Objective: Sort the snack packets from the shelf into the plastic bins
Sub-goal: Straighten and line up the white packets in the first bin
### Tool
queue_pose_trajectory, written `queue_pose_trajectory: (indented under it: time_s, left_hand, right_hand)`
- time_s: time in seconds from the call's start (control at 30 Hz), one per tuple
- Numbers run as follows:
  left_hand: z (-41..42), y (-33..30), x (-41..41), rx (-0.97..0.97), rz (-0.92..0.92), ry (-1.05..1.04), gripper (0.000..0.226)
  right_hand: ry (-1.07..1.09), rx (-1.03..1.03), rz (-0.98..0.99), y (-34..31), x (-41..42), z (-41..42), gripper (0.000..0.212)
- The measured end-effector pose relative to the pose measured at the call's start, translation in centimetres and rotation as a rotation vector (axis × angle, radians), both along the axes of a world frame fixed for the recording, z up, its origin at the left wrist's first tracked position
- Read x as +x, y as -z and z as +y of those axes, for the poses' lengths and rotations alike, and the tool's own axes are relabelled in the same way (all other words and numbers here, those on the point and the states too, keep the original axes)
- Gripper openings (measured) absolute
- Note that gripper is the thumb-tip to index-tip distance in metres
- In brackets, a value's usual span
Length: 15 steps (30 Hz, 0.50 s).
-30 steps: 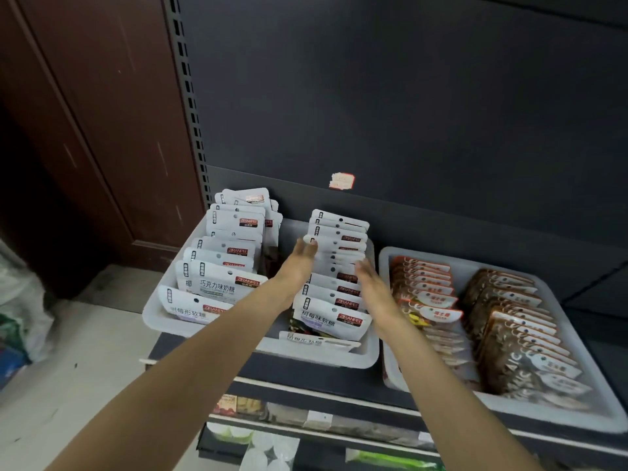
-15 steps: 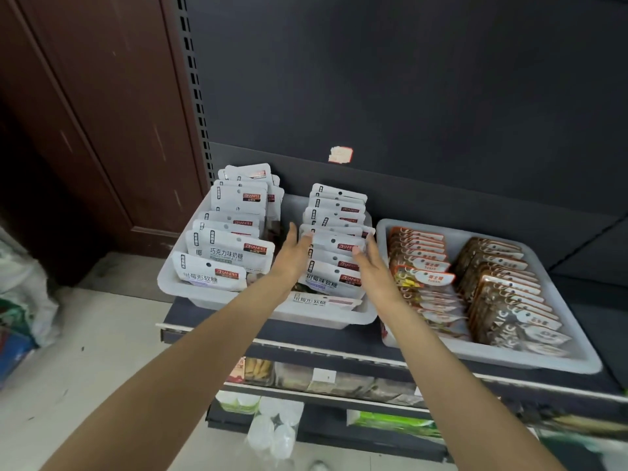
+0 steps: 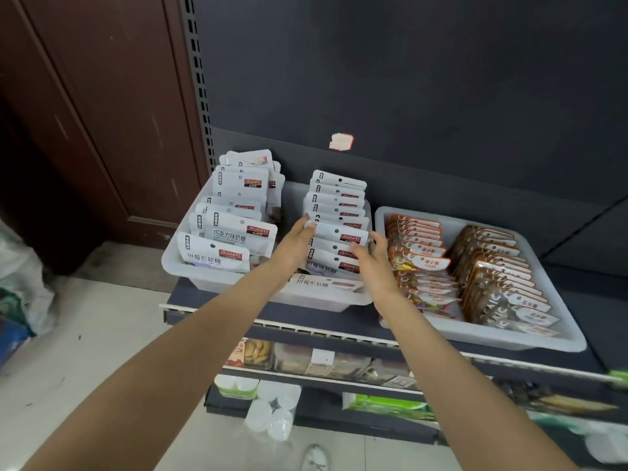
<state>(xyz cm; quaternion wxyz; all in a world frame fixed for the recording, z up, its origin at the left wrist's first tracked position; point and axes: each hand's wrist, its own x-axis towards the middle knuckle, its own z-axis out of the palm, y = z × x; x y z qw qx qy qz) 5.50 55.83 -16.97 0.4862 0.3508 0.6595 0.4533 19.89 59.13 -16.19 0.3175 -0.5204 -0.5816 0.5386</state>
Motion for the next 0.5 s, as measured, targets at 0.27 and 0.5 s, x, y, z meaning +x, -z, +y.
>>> queue_pose_trajectory:
  time_s: [0.27, 0.5]
  left_hand:
    - [2.1, -1.1, -0.8, -0.017, -0.075, -0.095, 0.056]
    - [4.1, -1.4, -0.8, -0.004, -0.143, -0.167, 0.051]
  right_hand:
    - [-0.172, 0.078, -0.189, -3.0, 0.0, 2.5, 0.053]
    - [-0.095, 0.090, -0.252, -2.0, -0.2, 3.5, 0.051]
